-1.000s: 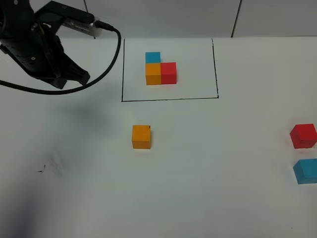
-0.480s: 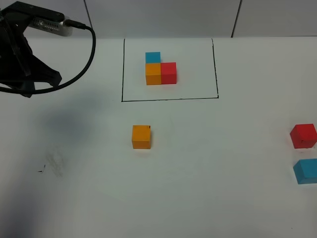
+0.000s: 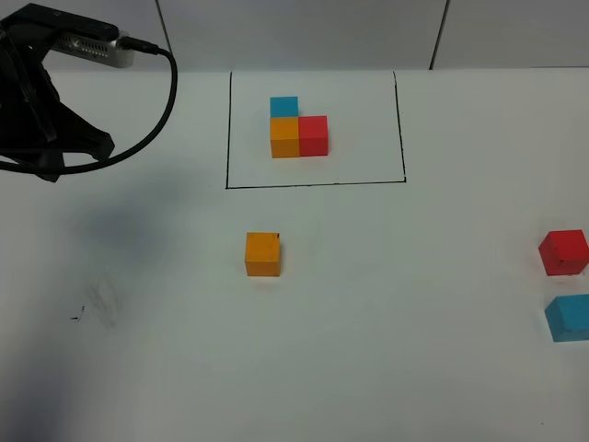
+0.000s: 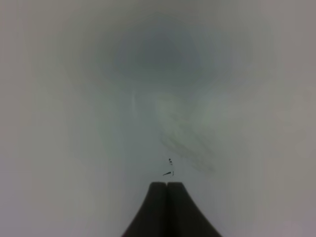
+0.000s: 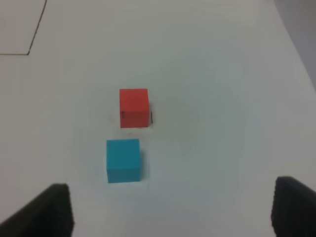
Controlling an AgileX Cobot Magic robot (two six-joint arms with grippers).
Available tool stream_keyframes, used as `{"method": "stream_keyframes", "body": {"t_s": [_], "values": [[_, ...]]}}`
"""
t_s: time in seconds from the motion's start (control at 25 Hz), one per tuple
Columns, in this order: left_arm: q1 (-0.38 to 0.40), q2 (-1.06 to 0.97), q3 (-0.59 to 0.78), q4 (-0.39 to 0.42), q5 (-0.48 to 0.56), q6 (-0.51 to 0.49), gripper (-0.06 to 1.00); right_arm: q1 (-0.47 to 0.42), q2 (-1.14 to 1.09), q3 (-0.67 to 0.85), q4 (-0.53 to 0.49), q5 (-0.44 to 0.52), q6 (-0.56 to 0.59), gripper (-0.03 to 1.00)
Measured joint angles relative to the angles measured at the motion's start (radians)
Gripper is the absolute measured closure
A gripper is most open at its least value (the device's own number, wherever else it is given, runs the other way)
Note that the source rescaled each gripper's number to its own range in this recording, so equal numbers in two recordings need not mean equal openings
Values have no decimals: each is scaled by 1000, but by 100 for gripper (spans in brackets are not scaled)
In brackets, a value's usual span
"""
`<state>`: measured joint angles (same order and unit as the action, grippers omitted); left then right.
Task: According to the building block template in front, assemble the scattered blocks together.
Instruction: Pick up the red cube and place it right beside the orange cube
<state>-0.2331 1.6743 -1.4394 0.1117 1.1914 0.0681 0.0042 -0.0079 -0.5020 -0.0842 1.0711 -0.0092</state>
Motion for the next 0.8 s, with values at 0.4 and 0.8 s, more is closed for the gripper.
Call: {"method": "stream_keyframes", "body": {"t_s": [0.4, 0.8], "values": [[0, 0, 0, 0, 0, 0, 94, 0, 0, 0, 0, 0, 0, 16], [13, 0, 0, 20, 0, 0, 94, 0, 0, 0, 0, 0, 0, 16]]}}
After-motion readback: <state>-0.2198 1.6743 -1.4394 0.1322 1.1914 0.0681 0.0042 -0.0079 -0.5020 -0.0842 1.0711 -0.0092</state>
